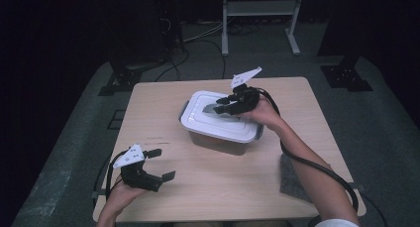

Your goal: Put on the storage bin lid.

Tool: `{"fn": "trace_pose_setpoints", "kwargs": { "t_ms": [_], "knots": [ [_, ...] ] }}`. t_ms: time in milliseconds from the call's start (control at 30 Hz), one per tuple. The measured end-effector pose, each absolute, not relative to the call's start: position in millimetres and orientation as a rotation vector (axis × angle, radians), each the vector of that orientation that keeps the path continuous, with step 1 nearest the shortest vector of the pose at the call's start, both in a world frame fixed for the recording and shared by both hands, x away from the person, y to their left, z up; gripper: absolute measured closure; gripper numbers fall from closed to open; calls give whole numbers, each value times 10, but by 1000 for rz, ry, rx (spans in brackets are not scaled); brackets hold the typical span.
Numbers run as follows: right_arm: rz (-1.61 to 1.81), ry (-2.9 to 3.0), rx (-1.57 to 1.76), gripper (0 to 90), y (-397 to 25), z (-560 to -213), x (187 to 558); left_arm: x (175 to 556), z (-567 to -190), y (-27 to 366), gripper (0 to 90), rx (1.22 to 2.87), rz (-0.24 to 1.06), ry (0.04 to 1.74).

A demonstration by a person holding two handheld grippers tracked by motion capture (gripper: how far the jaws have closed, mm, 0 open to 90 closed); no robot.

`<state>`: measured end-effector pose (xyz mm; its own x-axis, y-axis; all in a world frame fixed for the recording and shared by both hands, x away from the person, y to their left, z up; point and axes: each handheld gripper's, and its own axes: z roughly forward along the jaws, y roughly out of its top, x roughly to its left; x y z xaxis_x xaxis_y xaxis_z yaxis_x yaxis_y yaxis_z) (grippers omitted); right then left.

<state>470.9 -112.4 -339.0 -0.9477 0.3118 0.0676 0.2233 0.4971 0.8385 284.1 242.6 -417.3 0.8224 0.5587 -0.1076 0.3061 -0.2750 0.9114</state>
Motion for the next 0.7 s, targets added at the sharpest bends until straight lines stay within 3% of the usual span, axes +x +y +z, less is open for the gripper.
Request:
{"fn": "trace_pose_setpoints", "kwargs": {
  "t_ms": [700],
  "knots": [
    [1510,2601,523,476,-1432,-3272,4535,2834,-4171,2403,22,1884,276,642]
  ]
}}
